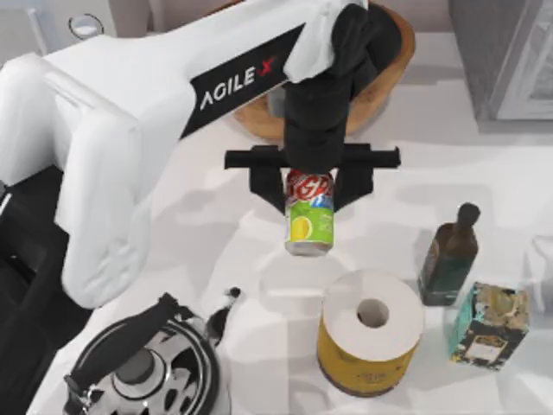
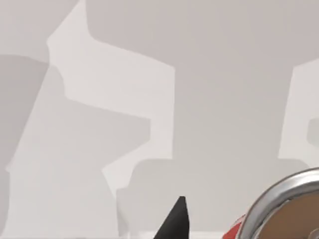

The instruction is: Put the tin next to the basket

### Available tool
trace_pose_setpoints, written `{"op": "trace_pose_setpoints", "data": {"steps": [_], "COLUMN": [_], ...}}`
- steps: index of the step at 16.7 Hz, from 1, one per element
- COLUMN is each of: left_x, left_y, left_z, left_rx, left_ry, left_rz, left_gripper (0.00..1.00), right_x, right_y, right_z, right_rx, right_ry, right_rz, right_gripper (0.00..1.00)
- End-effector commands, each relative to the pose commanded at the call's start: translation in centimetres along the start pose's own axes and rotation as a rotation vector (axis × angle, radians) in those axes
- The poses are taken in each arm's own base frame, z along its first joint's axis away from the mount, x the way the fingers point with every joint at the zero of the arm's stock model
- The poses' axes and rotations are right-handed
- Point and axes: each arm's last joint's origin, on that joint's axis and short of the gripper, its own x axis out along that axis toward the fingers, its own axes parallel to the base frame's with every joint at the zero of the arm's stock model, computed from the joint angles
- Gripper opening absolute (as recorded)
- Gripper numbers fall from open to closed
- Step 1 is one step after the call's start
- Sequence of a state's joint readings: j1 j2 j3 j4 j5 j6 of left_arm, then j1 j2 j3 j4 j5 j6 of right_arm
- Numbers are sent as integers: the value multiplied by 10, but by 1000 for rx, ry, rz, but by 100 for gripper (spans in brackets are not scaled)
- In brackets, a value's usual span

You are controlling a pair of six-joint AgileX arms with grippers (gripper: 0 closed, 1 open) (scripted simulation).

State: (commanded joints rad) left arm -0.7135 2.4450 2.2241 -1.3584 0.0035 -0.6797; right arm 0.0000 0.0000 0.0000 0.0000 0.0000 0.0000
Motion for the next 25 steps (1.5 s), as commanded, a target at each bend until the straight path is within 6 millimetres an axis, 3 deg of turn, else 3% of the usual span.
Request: {"op": "trace_pose_setpoints", "data": {"steps": [5, 18, 25], "left_x": [3, 3, 3], "left_y": [0, 0, 0], "left_z": [2, 2, 2], "left_rx": [-2, -2, -2], "left_ry": [-7, -7, -7], "left_rz": [-8, -8, -8], "left_gripper": [0, 98, 100], "right_x": [0, 0, 0], "right_y": [0, 0, 0], "right_z": [0, 0, 0], "right_rx": [0, 0, 0], "right_ry": [0, 0, 0], "right_rz": [0, 0, 0], "right_gripper": [100, 100, 100]}}
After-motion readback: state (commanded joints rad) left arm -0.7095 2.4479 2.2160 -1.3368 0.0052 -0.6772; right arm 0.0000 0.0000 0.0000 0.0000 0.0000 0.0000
